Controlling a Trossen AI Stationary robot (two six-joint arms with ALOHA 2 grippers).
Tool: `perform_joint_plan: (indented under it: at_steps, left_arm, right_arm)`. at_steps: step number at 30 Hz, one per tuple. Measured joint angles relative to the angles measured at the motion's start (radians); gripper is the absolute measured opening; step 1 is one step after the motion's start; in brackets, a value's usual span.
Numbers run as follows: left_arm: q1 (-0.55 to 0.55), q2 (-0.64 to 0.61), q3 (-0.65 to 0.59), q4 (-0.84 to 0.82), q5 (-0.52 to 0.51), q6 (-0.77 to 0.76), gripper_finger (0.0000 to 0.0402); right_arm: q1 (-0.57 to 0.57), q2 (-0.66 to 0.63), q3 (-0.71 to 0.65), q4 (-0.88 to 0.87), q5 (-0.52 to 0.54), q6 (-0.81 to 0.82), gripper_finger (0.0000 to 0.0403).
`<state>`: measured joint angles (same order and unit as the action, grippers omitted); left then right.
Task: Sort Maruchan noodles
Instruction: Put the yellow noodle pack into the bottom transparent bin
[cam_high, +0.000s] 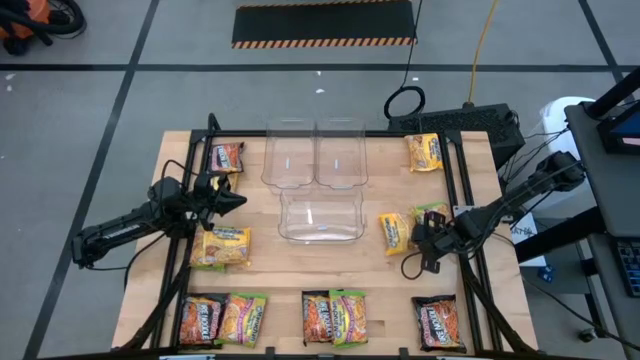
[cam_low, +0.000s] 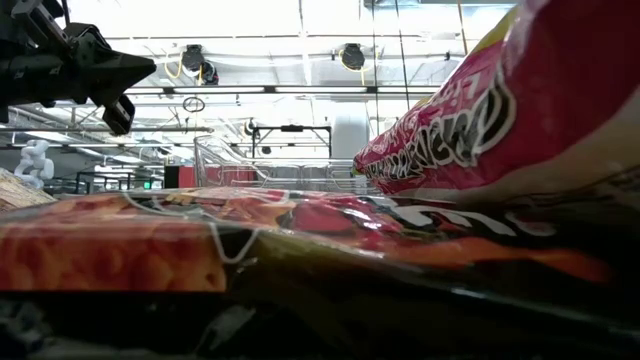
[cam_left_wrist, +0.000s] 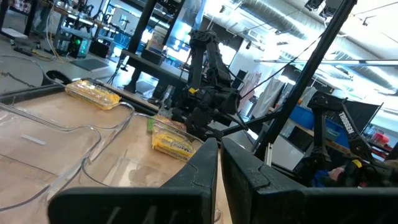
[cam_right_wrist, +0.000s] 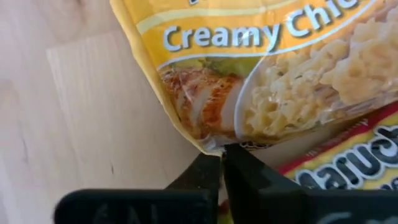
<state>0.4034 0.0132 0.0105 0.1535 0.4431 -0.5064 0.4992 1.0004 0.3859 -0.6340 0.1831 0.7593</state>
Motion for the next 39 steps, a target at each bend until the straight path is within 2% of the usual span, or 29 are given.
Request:
perform_joint_plan:
  at_steps: [22, 30, 39]
  left_arm:
    - [0.0, 0.0, 0.0, 0.0, 0.0, 0.0, 0.0026]
    - [0.0, 0.0, 0.0, 0.0, 0.0, 0.0, 0.0026]
    - [0.0, 0.0, 0.0, 0.0, 0.0, 0.0, 0.0026]
  right_arm:
    - [-0.061, -0.015, -0.002, 0.366, -0.003, 0.014, 0.0]
    - [-0.061, -0.129, -0.002, 0.382, 0.002, 0.017, 0.0]
    - [-0.061, -0.284, -0.002, 0.375, 0.107, -0.022, 0.0]
